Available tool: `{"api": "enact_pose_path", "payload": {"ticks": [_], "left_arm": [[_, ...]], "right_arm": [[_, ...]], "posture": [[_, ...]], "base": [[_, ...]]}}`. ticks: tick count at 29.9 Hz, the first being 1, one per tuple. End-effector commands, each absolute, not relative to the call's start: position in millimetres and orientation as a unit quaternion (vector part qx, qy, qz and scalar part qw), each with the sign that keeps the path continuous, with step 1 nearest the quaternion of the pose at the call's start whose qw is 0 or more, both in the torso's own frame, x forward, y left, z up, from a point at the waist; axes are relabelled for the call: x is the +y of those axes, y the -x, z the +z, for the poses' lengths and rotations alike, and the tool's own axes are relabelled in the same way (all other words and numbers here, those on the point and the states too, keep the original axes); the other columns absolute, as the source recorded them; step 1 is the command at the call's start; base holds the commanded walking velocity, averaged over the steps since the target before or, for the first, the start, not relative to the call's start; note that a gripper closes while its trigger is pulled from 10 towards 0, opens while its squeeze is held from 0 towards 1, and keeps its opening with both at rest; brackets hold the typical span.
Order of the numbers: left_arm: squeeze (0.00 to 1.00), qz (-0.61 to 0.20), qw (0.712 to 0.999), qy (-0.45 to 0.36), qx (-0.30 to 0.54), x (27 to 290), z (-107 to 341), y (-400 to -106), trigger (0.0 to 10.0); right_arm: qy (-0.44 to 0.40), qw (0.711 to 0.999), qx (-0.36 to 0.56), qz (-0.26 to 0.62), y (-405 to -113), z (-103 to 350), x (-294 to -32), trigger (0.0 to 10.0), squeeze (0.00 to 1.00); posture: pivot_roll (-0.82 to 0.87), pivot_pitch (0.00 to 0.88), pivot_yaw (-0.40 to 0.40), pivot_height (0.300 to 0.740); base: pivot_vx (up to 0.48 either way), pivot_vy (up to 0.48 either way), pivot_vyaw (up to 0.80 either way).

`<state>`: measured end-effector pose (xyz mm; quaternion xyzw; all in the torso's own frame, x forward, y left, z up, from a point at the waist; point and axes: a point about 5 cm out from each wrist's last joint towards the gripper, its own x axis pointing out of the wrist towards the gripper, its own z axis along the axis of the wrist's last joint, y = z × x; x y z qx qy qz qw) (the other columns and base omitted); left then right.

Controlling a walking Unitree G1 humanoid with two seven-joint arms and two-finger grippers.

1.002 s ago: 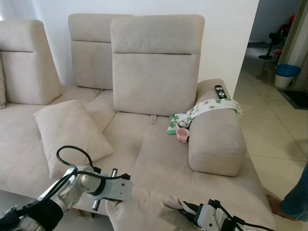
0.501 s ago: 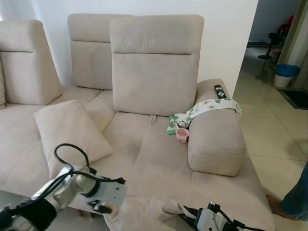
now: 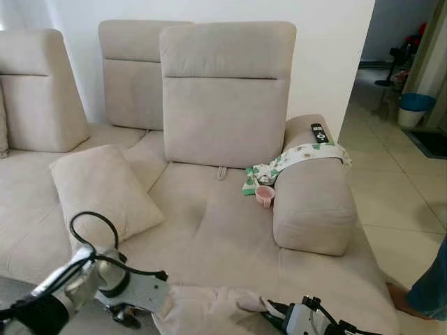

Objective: Move the pillow to the sofa from floor

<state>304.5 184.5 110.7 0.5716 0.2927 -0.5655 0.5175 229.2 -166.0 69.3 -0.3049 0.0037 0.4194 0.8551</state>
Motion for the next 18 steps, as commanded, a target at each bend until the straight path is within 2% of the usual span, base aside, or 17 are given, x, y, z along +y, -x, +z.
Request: {"api": "enact_pose_path", "payload": {"ticks": [1,6,8,9,11,18], "left_arm": [[0.00,-0.569,0.516,-0.568,0.295,180.8,107.1,-301.6,10.0],[0.00,-0.562,0.531,-0.566,0.286,169.6,100.2,-303.0,10.0],[0.00,-0.541,0.556,-0.568,0.275,164.3,101.4,-310.5,10.0],[0.00,-0.541,0.556,-0.568,0.275,164.3,101.4,-310.5,10.0],[0.00,-0.512,0.578,-0.580,0.260,160.3,106.2,-320.8,10.0],[0.00,-0.497,0.577,-0.593,0.262,161.0,103.6,-322.3,10.0]], "right_arm": [[0.303,0.859,-0.018,0.412,-230.2,76.6,-162.2,10.0,0.00],[0.303,0.859,-0.017,0.412,-229.0,76.1,-161.9,10.0,0.00],[0.303,0.859,-0.017,0.412,-228.9,76.1,-161.7,10.0,0.00],[0.303,0.859,-0.017,0.412,-228.9,76.1,-161.7,10.0,0.00],[0.305,0.857,-0.017,0.414,-229.4,76.0,-160.9,10.0,0.00],[0.304,0.858,-0.019,0.414,-230.9,76.8,-159.2,10.0,0.00]], "posture": [[-0.05,0.000,0.043,0.550],[-0.05,0.000,0.044,0.550],[-0.05,0.000,0.041,0.550],[-0.05,0.000,0.041,0.550],[-0.04,0.000,0.039,0.550],[-0.04,0.000,0.040,0.550]], "base": [[0.000,0.000,0.00],[0.000,0.000,0.00],[0.000,0.000,0.00],[0.000,0.000,0.00],[0.000,0.000,0.00],[0.000,0.000,0.00]]}}
